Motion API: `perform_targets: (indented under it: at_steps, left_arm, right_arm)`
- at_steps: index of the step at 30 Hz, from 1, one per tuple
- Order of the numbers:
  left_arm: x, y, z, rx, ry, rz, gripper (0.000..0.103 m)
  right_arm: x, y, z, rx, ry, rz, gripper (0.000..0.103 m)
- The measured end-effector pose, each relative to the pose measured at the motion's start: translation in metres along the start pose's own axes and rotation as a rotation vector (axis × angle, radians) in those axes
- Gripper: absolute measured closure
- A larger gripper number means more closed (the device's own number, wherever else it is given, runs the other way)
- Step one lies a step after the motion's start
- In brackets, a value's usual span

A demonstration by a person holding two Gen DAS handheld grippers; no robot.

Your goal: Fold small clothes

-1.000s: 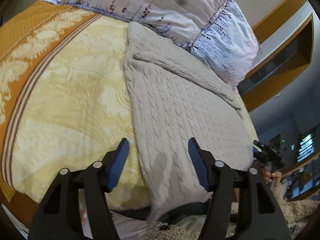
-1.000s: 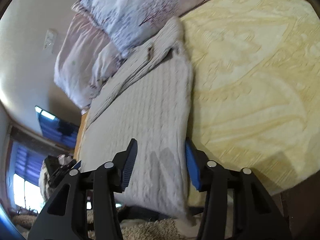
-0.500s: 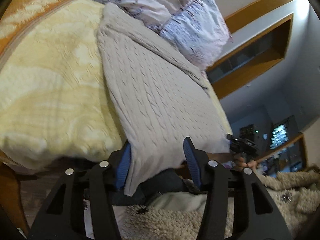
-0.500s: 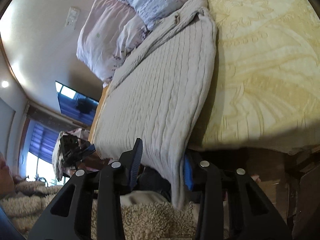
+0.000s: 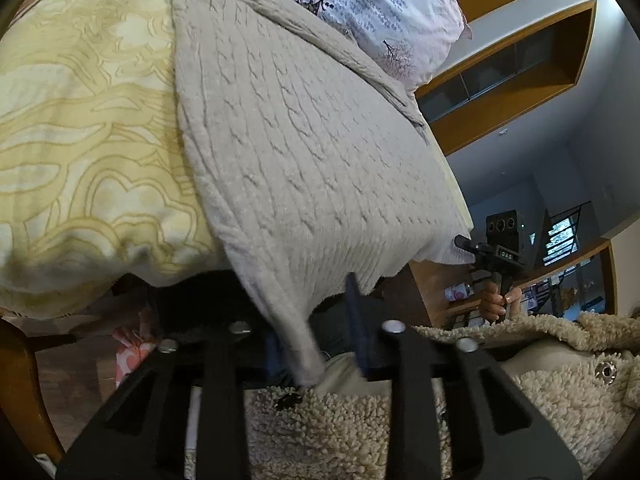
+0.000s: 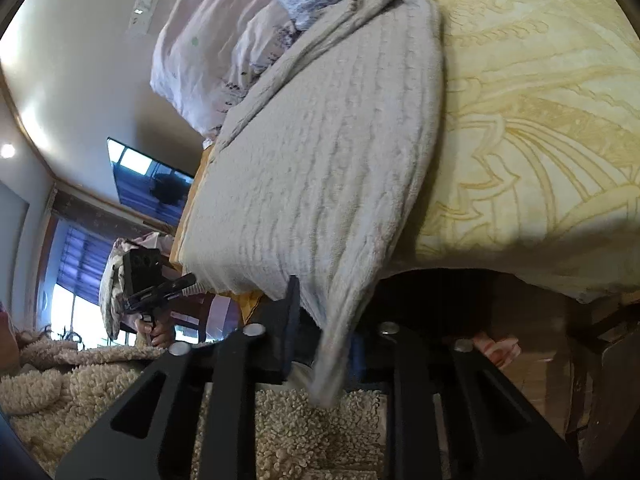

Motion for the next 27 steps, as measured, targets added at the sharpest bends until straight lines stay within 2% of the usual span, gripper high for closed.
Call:
perform_targets:
  at_steps: [3, 9, 14, 16, 20, 24, 27]
  left_arm:
    - [0.004, -0.002, -0.001, -0.017, -0.005, 0.004, 0.095]
    - [0.026, 0.006, -0.017, -0.116, -0.001, -0.043, 0.096]
    - [0.055, 0.026, -0.017, -0.130, 0.011, -0.151, 0.096]
    - [0.068, 0.038, -0.018, -0.120, 0.003, -0.209, 0.096]
    - [0.088, 0.070, -0.015, -0.082, 0.039, -0.296, 0.097]
    - [0.104, 0.099, -0.015, -0.054, 0.068, -0.353, 0.097]
    - [0.112, 0.121, -0.014, -0.047, 0.110, -0.376, 0.097]
  right_arm:
    - [0.004, -0.001, 0.013, 0.072, -0.009, 0.000, 0.092]
    - [0.017, 0.010, 0.035, 0.161, 0.001, -0.055, 0.094]
    - [0.040, 0.028, 0.047, 0.212, 0.001, -0.185, 0.095]
    - [0.052, 0.038, 0.051, 0.220, -0.008, -0.260, 0.095]
    - [0.070, 0.059, 0.053, 0.210, -0.045, -0.385, 0.095]
    - [0.078, 0.084, 0.057, 0.223, -0.103, -0.470, 0.095]
    - [0.079, 0.100, 0.064, 0.244, -0.115, -0.497, 0.095]
Point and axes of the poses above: each gripper's, at about its wrist camera, not at the fingertips, and x roughly against the way its jaws point, z to its left, y to its top, the point moved 8 cm from there along -x, roughly the way its jaws point, and after that the axes turned 11 degrees about z, right-handed, at the moved point
